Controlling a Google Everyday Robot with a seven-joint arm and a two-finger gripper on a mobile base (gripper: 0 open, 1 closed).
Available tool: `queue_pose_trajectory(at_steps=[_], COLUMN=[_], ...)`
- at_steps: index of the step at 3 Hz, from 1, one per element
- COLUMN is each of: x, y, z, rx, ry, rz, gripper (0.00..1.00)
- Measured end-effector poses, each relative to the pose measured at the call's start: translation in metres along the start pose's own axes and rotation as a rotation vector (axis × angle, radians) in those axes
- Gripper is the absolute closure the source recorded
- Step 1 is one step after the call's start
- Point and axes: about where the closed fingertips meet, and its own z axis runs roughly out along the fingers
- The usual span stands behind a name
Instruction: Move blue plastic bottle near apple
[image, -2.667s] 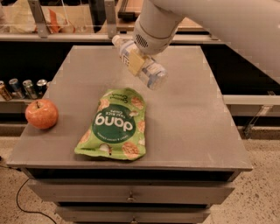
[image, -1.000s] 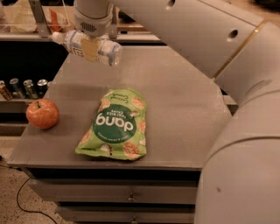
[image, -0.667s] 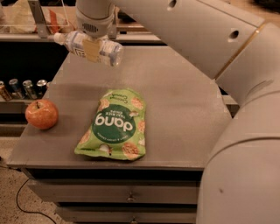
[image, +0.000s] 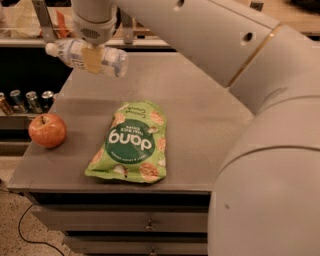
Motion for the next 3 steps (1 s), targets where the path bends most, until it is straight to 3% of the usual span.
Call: queue_pose_trajectory(at_steps=[2,3], x=[-0.056,-0.071], y=[0.028,0.041], z=[0.017,0.031], rx=[-0.114,-0.18], ry=[-0.039,-0.045], rz=[-0.229,-0.313], gripper=[1.0,1.0])
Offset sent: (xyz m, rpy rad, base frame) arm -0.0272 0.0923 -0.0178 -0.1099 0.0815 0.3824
